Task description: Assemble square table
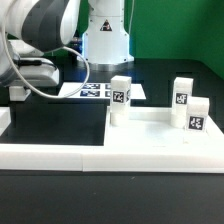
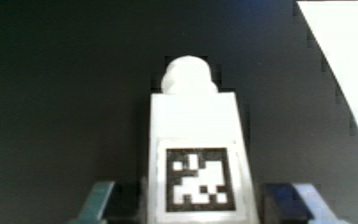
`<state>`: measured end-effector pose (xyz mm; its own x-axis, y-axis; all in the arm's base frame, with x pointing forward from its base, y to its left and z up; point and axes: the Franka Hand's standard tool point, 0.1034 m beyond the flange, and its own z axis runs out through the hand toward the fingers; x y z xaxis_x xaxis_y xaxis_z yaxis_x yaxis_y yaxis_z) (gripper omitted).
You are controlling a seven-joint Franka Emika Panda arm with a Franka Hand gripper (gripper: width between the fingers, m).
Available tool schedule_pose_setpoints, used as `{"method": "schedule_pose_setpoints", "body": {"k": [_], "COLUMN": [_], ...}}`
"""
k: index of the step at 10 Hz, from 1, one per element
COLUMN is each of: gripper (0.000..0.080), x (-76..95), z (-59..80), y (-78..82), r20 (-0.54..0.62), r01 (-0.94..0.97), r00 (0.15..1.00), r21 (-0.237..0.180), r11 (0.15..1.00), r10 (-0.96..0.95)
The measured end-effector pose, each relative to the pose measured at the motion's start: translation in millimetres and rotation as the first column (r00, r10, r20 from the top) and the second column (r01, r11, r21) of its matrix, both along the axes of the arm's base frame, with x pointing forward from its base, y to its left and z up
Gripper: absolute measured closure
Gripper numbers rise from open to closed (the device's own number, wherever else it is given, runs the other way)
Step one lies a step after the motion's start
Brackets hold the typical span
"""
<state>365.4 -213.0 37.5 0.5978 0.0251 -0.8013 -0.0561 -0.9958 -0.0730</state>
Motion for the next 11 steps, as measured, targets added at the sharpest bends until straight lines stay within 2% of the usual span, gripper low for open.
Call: {"method": "schedule_pose_setpoints", "body": {"k": [1,2,3,4,5,6,7,8,9,10,11], "gripper": [0.0511,0.0511,0.0511,0.0511,0.0511,0.0511,0.0511,0.0511,0.0511,0.0511,0.0511], "x": [14.1,22.1,25.8,25.9,23.8,24.6,31.1,31.9,41.7,75.7,92.2], "z": [28.7,51.3,66.7,73.2,66.4,66.9,67.3,67.0,71.0,89.3,106.9], "y": [2.4,5.2,11.0,15.8,11.8,11.2,10.0,10.9,27.8,54.7,73.2], "r20": [0.009,0.02,0.034,0.069,0.144,0.193,0.316,0.364,0.421,0.549,0.611], "r01": [0.016,0.034,0.053,0.063,0.053,0.054,0.053,0.058,0.087,0.101,0.101], "r00": [1.0,0.999,0.998,0.996,0.988,0.98,0.947,0.93,0.905,0.834,0.79], "r21": [0.017,0.025,0.021,0.013,0.007,0.006,-0.002,-0.011,-0.039,-0.05,-0.059], "r11": [1.0,0.999,0.998,0.998,0.999,0.999,0.999,0.998,0.995,0.994,0.993], "r10": [-0.016,-0.034,-0.054,-0.064,-0.053,-0.054,-0.05,-0.05,-0.063,-0.058,-0.044]}}
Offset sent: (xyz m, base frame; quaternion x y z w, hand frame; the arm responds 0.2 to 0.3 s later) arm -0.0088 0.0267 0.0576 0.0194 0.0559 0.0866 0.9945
